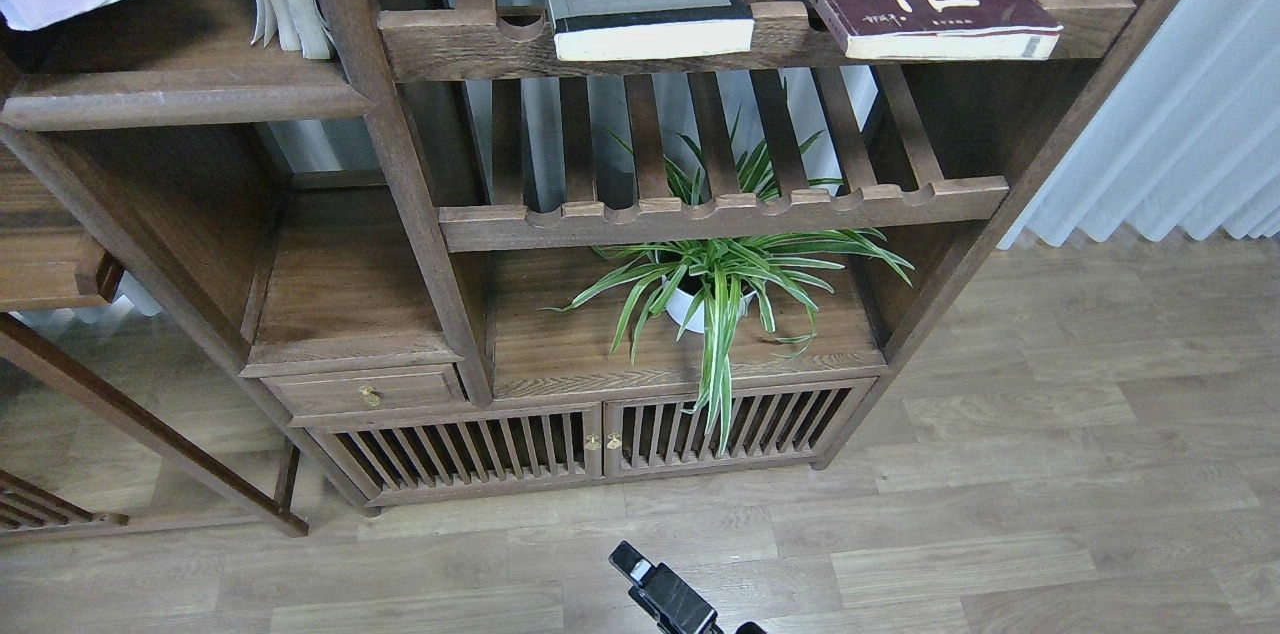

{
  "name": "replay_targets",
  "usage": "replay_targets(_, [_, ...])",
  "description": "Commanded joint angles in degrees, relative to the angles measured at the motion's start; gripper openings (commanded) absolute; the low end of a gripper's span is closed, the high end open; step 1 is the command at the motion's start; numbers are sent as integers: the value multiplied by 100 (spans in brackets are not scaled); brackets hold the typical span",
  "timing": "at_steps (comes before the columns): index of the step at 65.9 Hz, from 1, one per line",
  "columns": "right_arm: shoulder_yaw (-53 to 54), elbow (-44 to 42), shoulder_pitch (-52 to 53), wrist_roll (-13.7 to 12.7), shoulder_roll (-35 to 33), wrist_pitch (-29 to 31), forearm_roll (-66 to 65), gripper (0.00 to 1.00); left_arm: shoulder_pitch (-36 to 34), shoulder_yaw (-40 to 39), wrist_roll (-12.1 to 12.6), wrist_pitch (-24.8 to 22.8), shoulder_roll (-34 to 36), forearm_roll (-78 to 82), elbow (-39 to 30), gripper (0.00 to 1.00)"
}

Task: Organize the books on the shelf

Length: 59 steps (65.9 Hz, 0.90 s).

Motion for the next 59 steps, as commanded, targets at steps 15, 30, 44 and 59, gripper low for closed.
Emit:
replay_targets(15, [576,194,397,72,0,0,67,100,-754,-14,-18,0,-885,1310,592,7])
replay_targets(30, [1139,519,705,89,0,0,155,100,-877,-163,-80,0,-1562,1645,856,7])
replay_targets(44, [1245,730,766,89,0,0,208,100,-895,-664,-167,0,-1966,2338,917,6])
replay_targets(59, [1245,792,766,89,0,0,216,100,-877,-1033,-255,0,-1975,2910,953,6])
